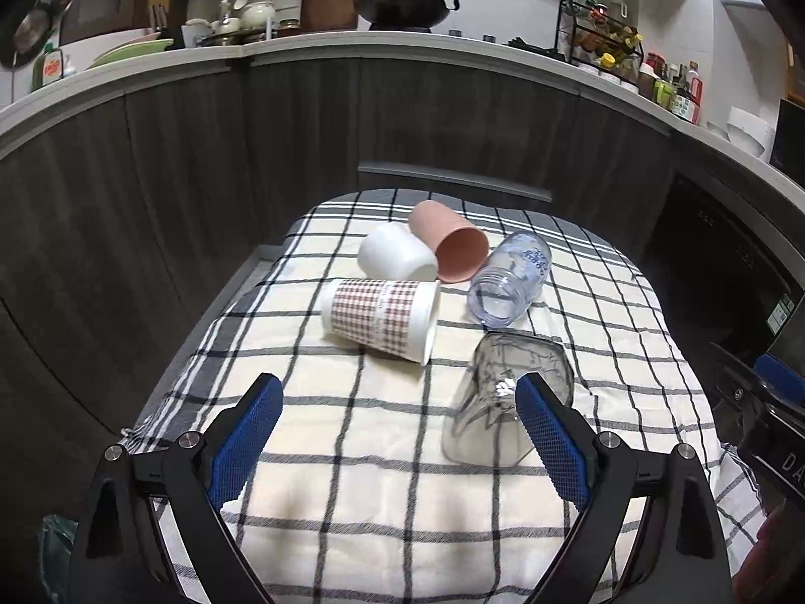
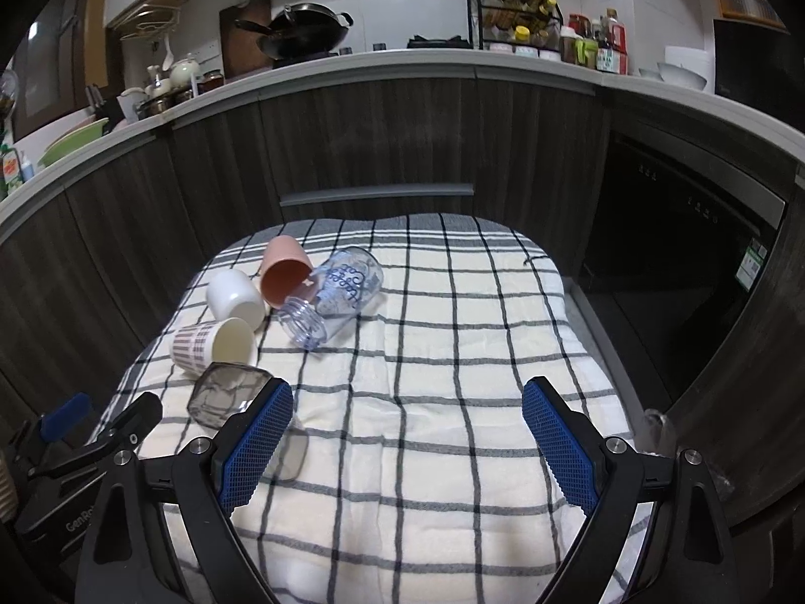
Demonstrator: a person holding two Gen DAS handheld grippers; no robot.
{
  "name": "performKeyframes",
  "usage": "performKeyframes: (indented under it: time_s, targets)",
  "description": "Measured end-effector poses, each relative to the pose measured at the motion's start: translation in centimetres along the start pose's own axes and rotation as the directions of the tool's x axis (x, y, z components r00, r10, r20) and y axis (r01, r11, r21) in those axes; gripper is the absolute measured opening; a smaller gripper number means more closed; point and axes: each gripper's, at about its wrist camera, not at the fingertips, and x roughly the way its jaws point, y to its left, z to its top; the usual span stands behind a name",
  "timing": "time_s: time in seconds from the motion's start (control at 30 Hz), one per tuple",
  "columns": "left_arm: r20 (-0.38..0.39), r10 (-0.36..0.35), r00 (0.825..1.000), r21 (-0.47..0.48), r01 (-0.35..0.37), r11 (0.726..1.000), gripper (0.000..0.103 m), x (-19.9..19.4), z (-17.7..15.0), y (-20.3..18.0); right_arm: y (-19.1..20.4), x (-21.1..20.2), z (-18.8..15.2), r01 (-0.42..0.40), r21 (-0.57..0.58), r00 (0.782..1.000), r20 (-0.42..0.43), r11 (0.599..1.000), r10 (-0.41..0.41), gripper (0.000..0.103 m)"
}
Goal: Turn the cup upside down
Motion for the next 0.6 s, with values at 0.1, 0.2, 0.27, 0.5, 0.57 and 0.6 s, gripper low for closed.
performKeyframes:
  time_s: [0.1, 0.2, 0.27, 0.5, 0.57, 0.6]
  targets:
    - [0.000, 0.008, 1.000, -0.011, -0.008, 1.000, 0.095, -0.3, -0.2, 0.5, 0.5, -0.7, -0.3, 0.002, -0.009, 1.000, 0.025, 1.000, -0.001, 0.093]
    - [0.005, 0.011, 1.000, -0.013, -0.011, 1.000, 0.095, -0.6, -0.2, 0.7, 0.9, -1.2, -0.5, 0.008, -0.019, 0.999, 0.046, 1.000, -0.007, 0.093]
    - [0.022, 0.021, 1.000, -0.005, -0.021, 1.000, 0.095, -1.0, -0.3, 0.7, 1.0, -1.5, -0.5, 0.013, -0.024, 0.998, 0.061, 1.000, -0.012, 0.093]
    - [0.041, 0.028, 0.999, 0.005, -0.028, 1.000, 0.095, -1.8, -0.3, 0.8, 1.1, -2.7, -0.6, 0.026, -0.026, 0.993, 0.114, 0.999, -0.023, 0.093]
    - [0.044, 0.031, 0.999, 0.006, -0.031, 0.999, 0.095, -2.0, -0.4, 0.9, 1.2, -2.8, -0.6, 0.025, -0.028, 0.993, 0.120, 0.999, -0.022, 0.093]
    - [0.047, 0.032, 0.998, 0.007, -0.033, 0.999, 0.095, -2.0, -0.4, 0.9, 1.1, -3.0, -0.6, 0.024, -0.029, 0.992, 0.123, 0.999, -0.021, 0.093]
